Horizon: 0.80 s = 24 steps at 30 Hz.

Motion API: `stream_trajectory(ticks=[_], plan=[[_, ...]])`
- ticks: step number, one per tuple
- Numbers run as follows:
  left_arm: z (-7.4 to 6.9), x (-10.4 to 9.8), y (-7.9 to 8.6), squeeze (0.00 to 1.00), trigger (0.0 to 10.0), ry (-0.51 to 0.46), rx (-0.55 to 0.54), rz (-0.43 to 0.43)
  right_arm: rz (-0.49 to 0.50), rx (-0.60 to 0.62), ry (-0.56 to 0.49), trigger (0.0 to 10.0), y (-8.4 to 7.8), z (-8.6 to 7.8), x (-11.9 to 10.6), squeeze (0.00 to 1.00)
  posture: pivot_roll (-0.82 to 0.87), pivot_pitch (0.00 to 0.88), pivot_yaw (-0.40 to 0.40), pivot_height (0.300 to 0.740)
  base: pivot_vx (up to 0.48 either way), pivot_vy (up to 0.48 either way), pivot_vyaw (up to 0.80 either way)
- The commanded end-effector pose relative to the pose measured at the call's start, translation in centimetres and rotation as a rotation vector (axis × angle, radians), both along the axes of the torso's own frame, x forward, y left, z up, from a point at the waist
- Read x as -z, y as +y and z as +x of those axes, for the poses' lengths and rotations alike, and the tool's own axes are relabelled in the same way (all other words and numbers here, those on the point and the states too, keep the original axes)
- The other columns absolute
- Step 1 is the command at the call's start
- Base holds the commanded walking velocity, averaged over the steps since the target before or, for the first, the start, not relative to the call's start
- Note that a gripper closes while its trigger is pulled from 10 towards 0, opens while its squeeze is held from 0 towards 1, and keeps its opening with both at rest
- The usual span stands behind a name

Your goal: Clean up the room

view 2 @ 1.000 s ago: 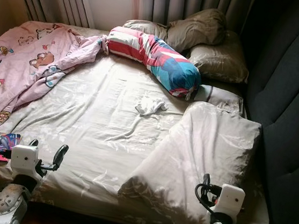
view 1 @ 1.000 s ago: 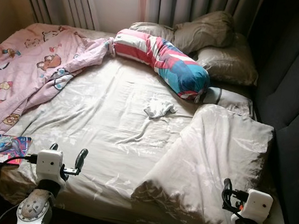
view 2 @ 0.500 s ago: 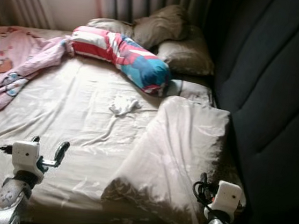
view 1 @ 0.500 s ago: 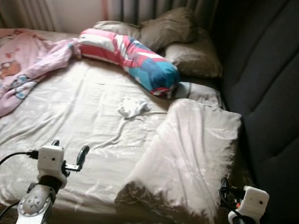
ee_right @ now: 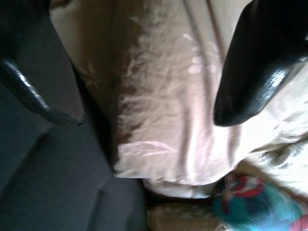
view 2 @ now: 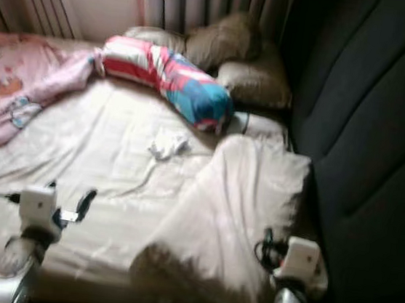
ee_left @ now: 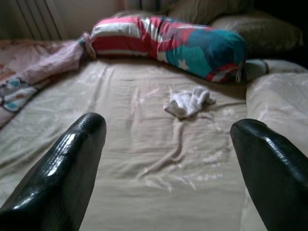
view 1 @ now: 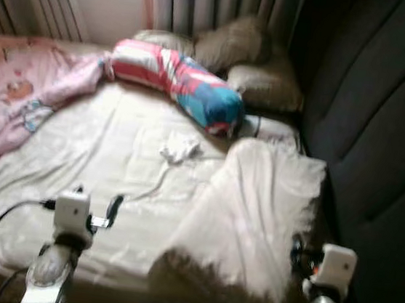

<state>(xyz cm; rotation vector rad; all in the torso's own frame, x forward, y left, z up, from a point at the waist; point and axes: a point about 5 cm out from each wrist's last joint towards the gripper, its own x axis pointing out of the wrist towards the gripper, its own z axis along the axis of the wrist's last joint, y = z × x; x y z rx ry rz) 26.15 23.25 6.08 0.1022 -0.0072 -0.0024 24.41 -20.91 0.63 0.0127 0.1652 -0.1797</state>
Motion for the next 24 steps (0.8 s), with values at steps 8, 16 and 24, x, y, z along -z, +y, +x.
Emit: stream_trajectory(ticks=[8,16,24], plan=[[0.49,-0.43,-0.29,0.00,10.0,-0.001,0.011,-0.006,0.009,0.018,0.022,10.0,-0.45,-0.17,0.10,0.00,-0.06,0.059,0.011,0.735,0.000,0.000,0.00],[0.82,-0.50,-0.37,0.00,10.0,0.007,0.013,-0.017,0.025,-0.002,0.041,10.0,-0.24,-0.39,0.38,0.00,-0.07,0.066,0.014,0.735,0.000,0.000,0.00],[1.05,-0.52,-0.47,0.00,10.0,0.012,0.013,-0.020,0.013,-0.033,0.046,10.0,-0.04,-0.51,0.37,0.00,-0.08,0.073,0.015,0.735,0.000,0.000,0.00]])
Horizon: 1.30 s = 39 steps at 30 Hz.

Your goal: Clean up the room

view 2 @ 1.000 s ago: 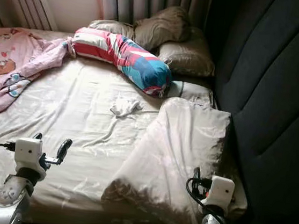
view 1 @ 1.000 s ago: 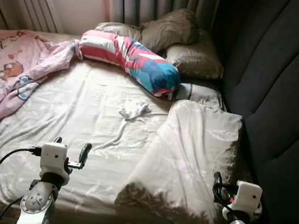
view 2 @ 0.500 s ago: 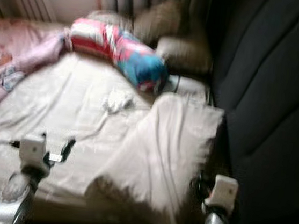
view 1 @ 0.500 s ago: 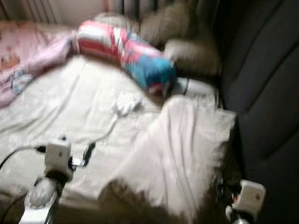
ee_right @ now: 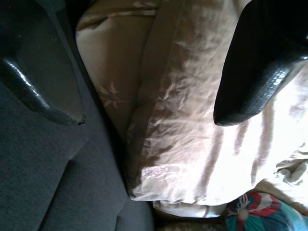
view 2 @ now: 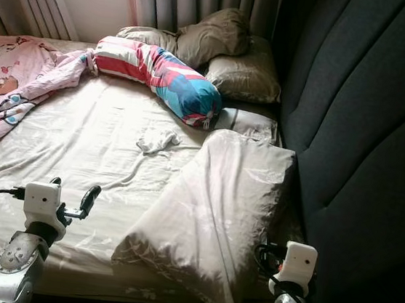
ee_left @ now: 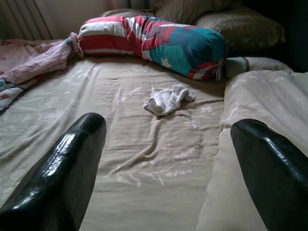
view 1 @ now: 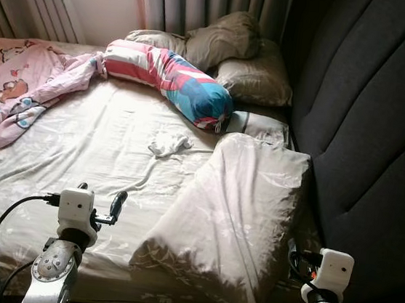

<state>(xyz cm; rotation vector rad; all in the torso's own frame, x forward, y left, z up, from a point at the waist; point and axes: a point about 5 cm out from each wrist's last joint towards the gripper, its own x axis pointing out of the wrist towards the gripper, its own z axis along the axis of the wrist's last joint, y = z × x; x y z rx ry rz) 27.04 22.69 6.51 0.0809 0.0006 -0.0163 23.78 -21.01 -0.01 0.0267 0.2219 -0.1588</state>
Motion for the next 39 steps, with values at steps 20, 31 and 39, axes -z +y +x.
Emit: stream_trajectory(ticks=[20,31,39], plan=[[0.40,-0.09,-0.19,0.00,10.0,0.005,0.003,-0.008,0.004,-0.046,-0.009,10.0,0.50,0.03,-0.27,0.00,-0.08,0.075,0.010,0.735,0.000,0.000,0.10],[0.44,-0.11,-0.30,0.00,10.0,0.003,0.003,-0.011,0.007,-0.041,-0.005,10.0,0.54,0.08,-0.19,0.00,-0.08,0.073,0.009,0.735,0.164,0.000,0.00],[0.40,-0.07,-0.40,0.00,10.0,0.005,0.004,-0.013,0.002,-0.030,0.001,10.0,0.44,0.05,-0.11,0.00,-0.08,0.074,0.008,0.735,0.277,0.000,0.00]])
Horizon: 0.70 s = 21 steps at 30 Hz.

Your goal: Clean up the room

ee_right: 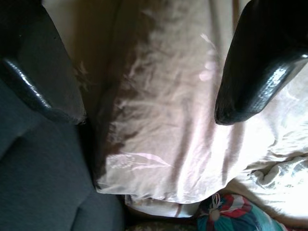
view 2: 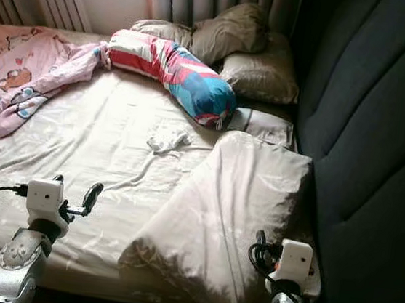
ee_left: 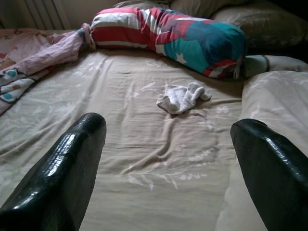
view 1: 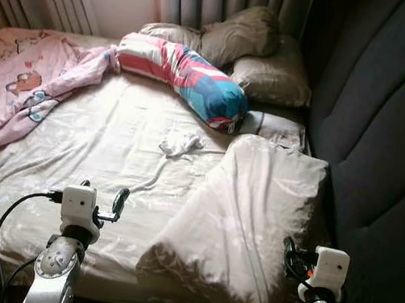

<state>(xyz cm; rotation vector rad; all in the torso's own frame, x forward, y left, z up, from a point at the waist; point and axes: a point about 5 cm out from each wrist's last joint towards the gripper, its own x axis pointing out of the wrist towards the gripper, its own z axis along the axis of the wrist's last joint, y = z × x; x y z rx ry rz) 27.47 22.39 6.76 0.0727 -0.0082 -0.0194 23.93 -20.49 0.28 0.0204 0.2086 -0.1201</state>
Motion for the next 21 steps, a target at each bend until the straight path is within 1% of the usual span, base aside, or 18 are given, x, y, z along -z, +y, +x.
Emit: stream_trajectory(ticks=[1,6,16,18,19,21], plan=[[0.0,0.2,-0.1,0.00,10.0,0.013,0.001,-0.004,0.005,0.009,0.014,10.0,-0.1,-0.1,0.2,0.00,-0.08,0.074,0.008,0.735,0.304,0.000,0.00],[-0.1,0.2,-0.1,0.00,10.0,0.011,-0.001,-0.006,0.005,0.010,0.019,10.0,-0.1,-0.1,0.3,0.00,-0.08,0.076,0.007,0.735,0.291,0.000,0.00],[-0.1,0.2,-0.1,0.00,10.0,0.013,0.001,-0.005,-0.001,0.013,0.041,10.0,-0.1,-0.1,0.6,0.00,-0.08,0.081,0.010,0.735,0.000,0.000,0.00],[-0.1,0.2,-0.1,0.00,10.0,0.013,0.002,-0.004,0.012,0.011,0.050,10.0,0.0,-0.2,0.8,0.00,-0.08,0.084,0.011,0.735,0.000,0.000,0.00],[-0.2,0.2,-0.1,0.00,10.0,0.014,0.004,-0.002,0.030,0.018,0.075,10.0,0.0,-0.2,1.1,1.00,-0.08,0.087,0.012,0.735,0.000,0.000,0.00],[-0.2,0.2,-0.1,0.00,10.0,0.014,0.005,-0.001,0.042,0.026,0.092,10.0,-0.1,-0.1,1.4,1.00,-0.07,0.093,0.014,0.735,0.000,0.000,0.00]])
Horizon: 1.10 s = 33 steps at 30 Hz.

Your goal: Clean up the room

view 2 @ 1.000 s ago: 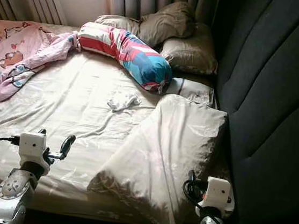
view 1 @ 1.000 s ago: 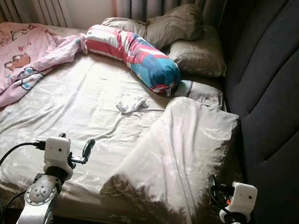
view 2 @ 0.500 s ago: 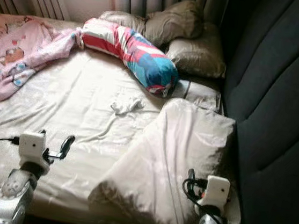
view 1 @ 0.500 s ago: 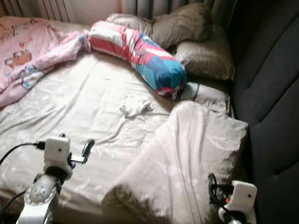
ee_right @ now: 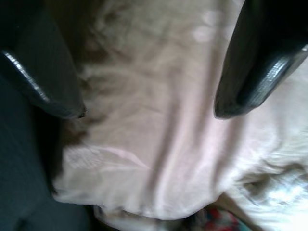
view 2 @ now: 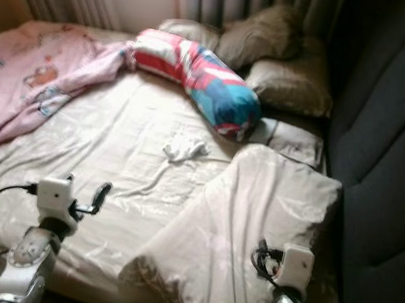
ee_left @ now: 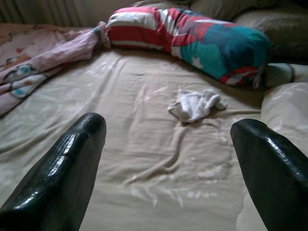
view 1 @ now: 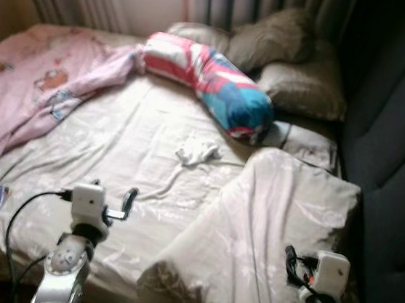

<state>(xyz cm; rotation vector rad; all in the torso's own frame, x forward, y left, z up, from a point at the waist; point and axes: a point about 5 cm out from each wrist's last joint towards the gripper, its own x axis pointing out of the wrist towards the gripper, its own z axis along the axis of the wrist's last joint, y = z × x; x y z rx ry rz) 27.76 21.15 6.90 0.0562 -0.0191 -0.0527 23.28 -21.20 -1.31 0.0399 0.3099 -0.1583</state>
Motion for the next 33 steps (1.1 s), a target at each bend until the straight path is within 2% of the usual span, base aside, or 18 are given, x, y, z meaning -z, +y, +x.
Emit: stream_trajectory(ticks=[1,4,9,15,17,19,20,21,24,33], plan=[[-0.6,0.3,1.1,0.00,10.0,0.025,-0.028,0.018,0.029,0.010,0.029,10.0,0.4,0.6,0.2,1.00,-0.07,0.095,0.015,0.735,0.000,0.000,0.00],[-0.8,0.2,1.3,0.00,10.0,0.024,-0.026,0.022,0.044,0.048,0.079,10.0,0.0,0.7,0.7,1.00,-0.06,0.105,0.020,0.735,0.000,0.000,0.00],[-1.0,-0.2,1.6,0.00,10.0,0.022,-0.010,0.039,0.121,0.095,0.121,10.0,-0.1,1.1,1.2,1.00,-0.04,0.131,0.036,0.735,0.000,0.000,0.00],[-0.7,-0.6,1.4,0.00,10.0,0.022,0.032,0.062,0.151,0.194,0.220,10.0,-0.3,1.1,2.1,1.00,-0.01,0.149,0.042,0.735,0.000,0.000,0.00],[-0.7,-0.8,1.3,0.00,10.0,0.017,0.034,0.062,0.195,0.222,0.239,10.0,-0.2,1.0,2.3,1.00,0.00,0.149,0.042,0.735,0.000,0.000,0.00],[-0.7,-0.9,1.3,0.00,10.0,0.016,0.034,0.062,0.207,0.229,0.255,10.0,-0.1,0.9,2.5,0.96,0.00,0.152,0.042,0.735,0.000,0.000,0.00],[-0.7,-1.0,1.3,0.00,10.0,0.016,0.036,0.063,0.236,0.237,0.263,10.0,0.0,0.8,2.7,0.08,0.01,0.154,0.042,0.735,0.000,0.000,0.00],[-0.8,-1.0,1.3,0.00,10.0,0.017,0.041,0.066,0.283,0.250,0.286,10.0,0.3,0.5,3.1,0.00,0.01,0.157,0.043,0.735,0.000,0.000,0.00],[-1.0,-1.2,1.6,0.00,10.0,0.021,0.053,0.080,0.359,0.275,0.327,10.0,0.8,-0.2,3.9,0.00,0.03,0.169,0.051,0.735,0.000,0.000,0.00],[-1.8,-2.1,2.9,0.00,10.0,0.020,0.055,0.116,0.329,0.277,0.389,10.0,1.1,-1.3,4.7,0.00,0.08,0.183,0.076,0.735,0.000,0.000,0.00]])
